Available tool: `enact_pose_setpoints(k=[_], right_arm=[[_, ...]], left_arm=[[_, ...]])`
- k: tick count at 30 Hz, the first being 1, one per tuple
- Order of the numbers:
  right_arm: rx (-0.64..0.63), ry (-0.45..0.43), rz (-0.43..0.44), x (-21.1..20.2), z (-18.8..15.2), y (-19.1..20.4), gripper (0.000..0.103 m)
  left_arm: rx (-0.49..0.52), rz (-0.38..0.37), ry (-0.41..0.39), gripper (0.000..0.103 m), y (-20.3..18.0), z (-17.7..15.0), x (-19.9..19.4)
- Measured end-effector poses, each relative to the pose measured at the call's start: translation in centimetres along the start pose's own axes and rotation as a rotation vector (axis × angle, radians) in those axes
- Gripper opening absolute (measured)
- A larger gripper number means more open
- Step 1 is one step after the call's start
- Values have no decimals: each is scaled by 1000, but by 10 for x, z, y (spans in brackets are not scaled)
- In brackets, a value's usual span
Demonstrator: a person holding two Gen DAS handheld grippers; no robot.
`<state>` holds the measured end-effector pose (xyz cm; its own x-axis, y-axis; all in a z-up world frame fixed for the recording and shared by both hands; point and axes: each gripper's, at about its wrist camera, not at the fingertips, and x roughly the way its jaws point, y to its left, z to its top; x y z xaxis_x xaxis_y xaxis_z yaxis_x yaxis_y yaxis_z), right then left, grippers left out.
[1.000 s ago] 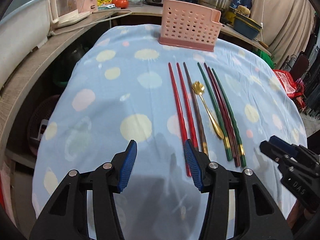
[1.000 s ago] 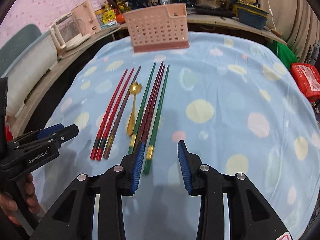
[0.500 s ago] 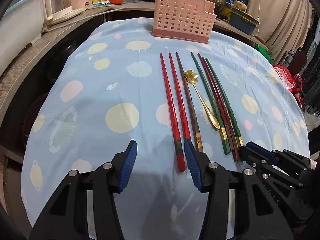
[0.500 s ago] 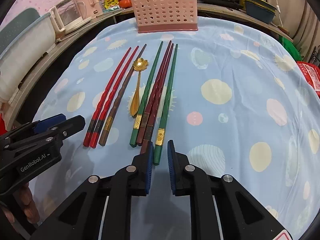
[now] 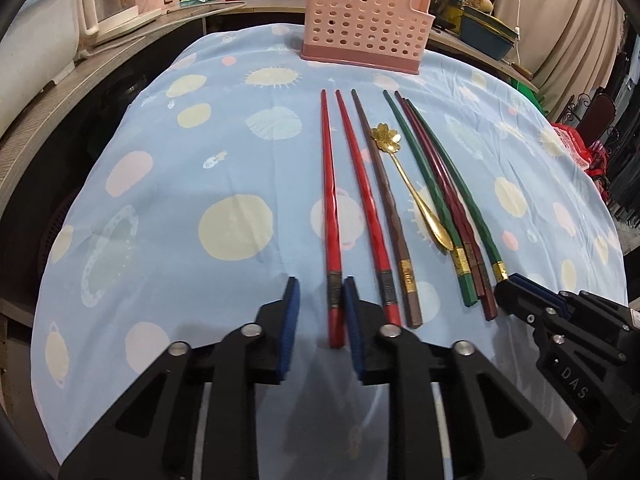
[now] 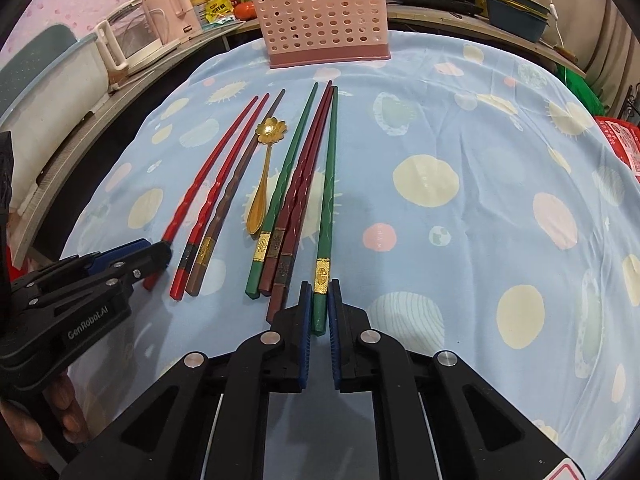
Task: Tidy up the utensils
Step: 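Grasp a green gold-banded chopstick with the right tool while the left tool grasps a red chopstick, then lift both chopsticks and carry them above the pink holder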
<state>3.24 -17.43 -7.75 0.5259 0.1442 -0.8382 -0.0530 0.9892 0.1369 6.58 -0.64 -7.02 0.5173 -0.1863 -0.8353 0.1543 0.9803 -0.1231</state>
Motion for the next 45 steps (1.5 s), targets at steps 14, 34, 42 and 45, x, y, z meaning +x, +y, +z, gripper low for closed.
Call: enact_pose_setpoints(k=[14,34,42,45], right_arm=[[43,-19,22,-20,-4,-18,7],[82,-263,58,-121,48,-39,7],[81,-368,53,-148,91,-50,7],[71,-401,50,-157,106,-50,7]], left_arm=[[-22,-13,-2,7,13,-2,-16],[-49,-57,-231,7,18,55,-117],[-46,-64,-332,7,19,102,-143],[-41,-59,-366,7,19,118,-152]])
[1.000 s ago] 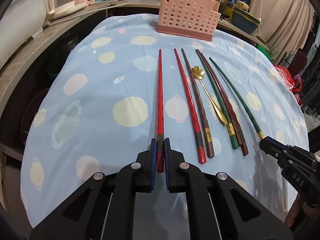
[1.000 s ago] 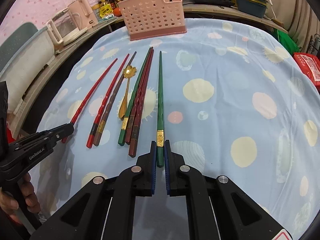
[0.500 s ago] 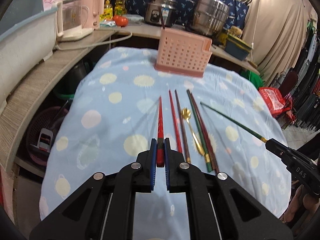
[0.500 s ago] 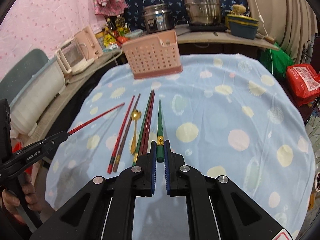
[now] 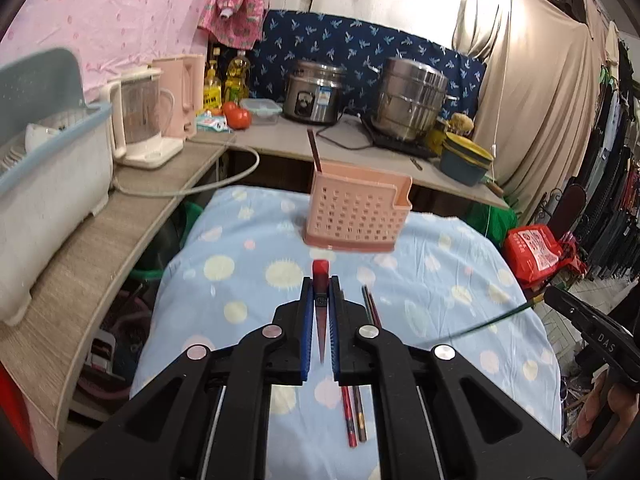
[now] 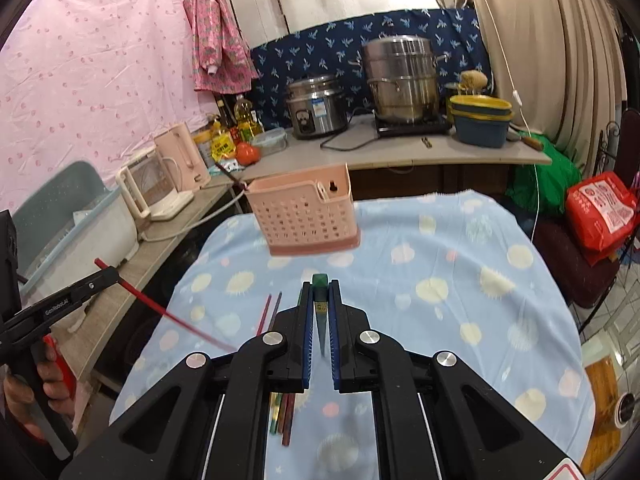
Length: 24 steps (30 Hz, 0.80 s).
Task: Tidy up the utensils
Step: 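Lift both chopsticks and carry them above the pink holder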
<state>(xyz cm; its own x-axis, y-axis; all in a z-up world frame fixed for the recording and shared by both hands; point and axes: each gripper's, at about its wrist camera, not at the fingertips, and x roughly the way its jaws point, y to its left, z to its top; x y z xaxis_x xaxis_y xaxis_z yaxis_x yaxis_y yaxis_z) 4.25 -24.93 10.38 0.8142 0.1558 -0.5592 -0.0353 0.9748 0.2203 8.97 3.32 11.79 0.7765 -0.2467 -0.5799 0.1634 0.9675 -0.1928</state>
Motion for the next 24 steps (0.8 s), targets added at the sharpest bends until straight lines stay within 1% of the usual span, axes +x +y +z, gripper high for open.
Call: enact_pose_setpoints(k=[8,12,15,19,24], right_arm=[[-22,-54,37,4,40,7,7],[-29,-78,57,10,63,9,7],[-43,-105,51,18,88,10,7],[-32,-132,67,33,123,9,7],[-43,-177,63,55,171,18,7]], left_arm=[[35,-5,-84,7,-8,45,-5],[50,-7,-120,7,-13,69,0],[54,-11,-150,7,-17,93,6],[63,-17,-194,7,-24,129,16],[83,-16,-263,7,-38,176,31]])
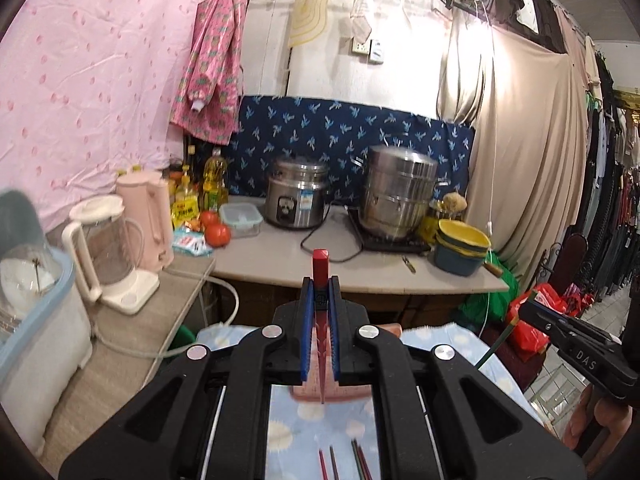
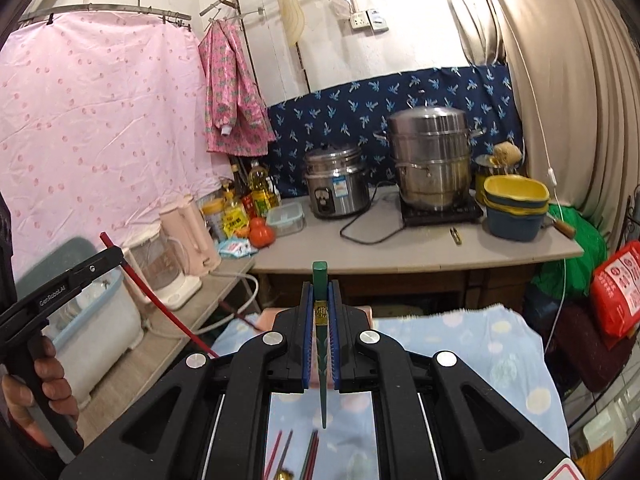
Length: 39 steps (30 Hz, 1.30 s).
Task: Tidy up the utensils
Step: 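Lift both chopsticks and carry them above the pink holder, then open both tools to drop the chopsticks into the pink holder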
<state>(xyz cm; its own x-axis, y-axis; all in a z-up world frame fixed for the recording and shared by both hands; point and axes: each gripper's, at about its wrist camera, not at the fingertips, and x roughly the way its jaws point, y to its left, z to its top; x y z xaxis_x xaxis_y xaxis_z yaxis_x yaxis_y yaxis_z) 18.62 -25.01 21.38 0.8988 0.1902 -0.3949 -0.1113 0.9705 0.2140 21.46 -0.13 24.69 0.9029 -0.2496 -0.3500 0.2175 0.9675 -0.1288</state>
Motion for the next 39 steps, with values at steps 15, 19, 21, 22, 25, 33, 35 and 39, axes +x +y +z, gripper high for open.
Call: enact_pose_setpoints(k=[15,19,21,22,25,33,35,39], right_arm=[[36,-110,29,101,57,11,7],[65,-49,44,133,33,5,7],[70,-16,43,146,18,2,7],[74,5,42,153,10,1,7],[95,49,46,169,-8,-5,7],[131,114,-15,186,-33,-19,21],[135,105,-42,183,-37,-21,41],[128,97,-59,174,-44,-24,48]], left_arm=[[1,10,-8,7,5,28,93],[-15,7,34,7,9,11,114],[-25,5,55,7,12,1,123],[-31,3,64,7,14,-4,128],[-49,3,100,7,19,-20,142],[-94,-5,152,12,29,-45,158],[-88,20,149,32,29,-48,156],[-81,66,141,54,29,-53,151]])
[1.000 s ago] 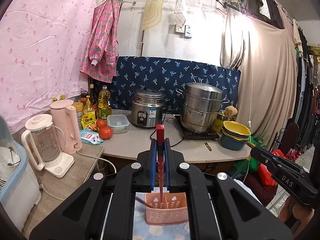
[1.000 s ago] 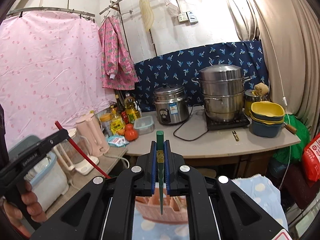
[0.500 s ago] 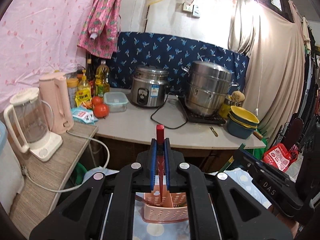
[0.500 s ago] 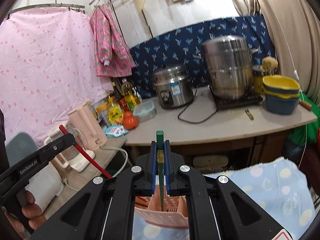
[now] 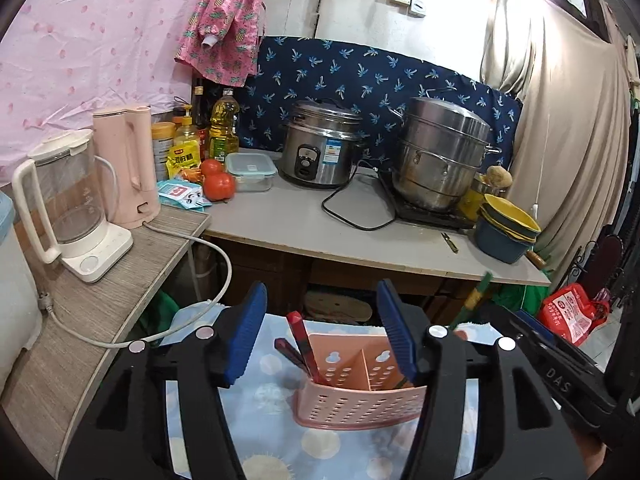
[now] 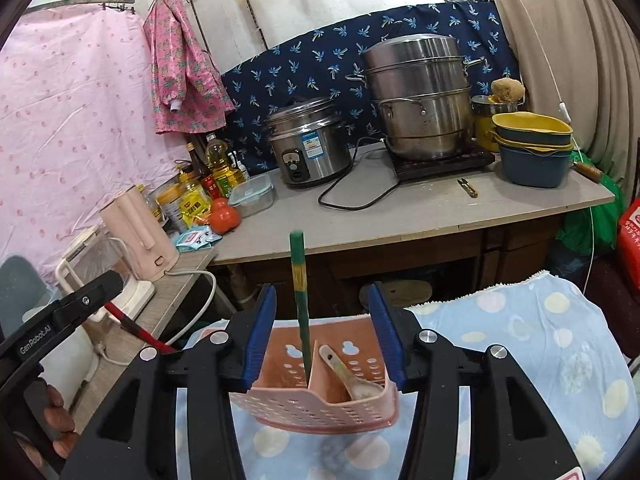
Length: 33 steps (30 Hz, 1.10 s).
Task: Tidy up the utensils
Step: 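Open both tools to drop the chopsticks into the pink holder, then withdraw both open tools from the holder back toward the table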
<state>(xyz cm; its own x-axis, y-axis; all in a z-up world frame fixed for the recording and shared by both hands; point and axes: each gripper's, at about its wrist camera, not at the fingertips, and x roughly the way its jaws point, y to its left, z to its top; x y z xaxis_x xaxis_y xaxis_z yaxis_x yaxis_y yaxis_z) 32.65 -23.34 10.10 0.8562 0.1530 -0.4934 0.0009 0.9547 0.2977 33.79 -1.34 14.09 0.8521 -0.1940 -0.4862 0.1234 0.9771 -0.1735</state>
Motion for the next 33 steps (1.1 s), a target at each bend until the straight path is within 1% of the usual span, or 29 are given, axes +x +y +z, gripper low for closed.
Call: enact_pose_setpoints(k=[3,8,16,21,27,33], right_arm=[[-8,1,1,-8,-4,-1,48],[-25,9,16,-26,-12,2,48],[-78,32,20,-65,-41,14,48],[-104,51,14,-90,-63,20,48],[-173,69,-11,-122,-94,29,48],[-181,110,-13,-146,-127,32,48]], left_arm=[[7,18,9,54,0,-3,-2],[49,56,8,54,-7,-13,-15],[94,80,23,55,-19,-33,-44],[99,73,41,55,-25,-53,-65],[111,84,78,55,-29,-84,-88],[103,91,118,55,-27,-116,-107]])
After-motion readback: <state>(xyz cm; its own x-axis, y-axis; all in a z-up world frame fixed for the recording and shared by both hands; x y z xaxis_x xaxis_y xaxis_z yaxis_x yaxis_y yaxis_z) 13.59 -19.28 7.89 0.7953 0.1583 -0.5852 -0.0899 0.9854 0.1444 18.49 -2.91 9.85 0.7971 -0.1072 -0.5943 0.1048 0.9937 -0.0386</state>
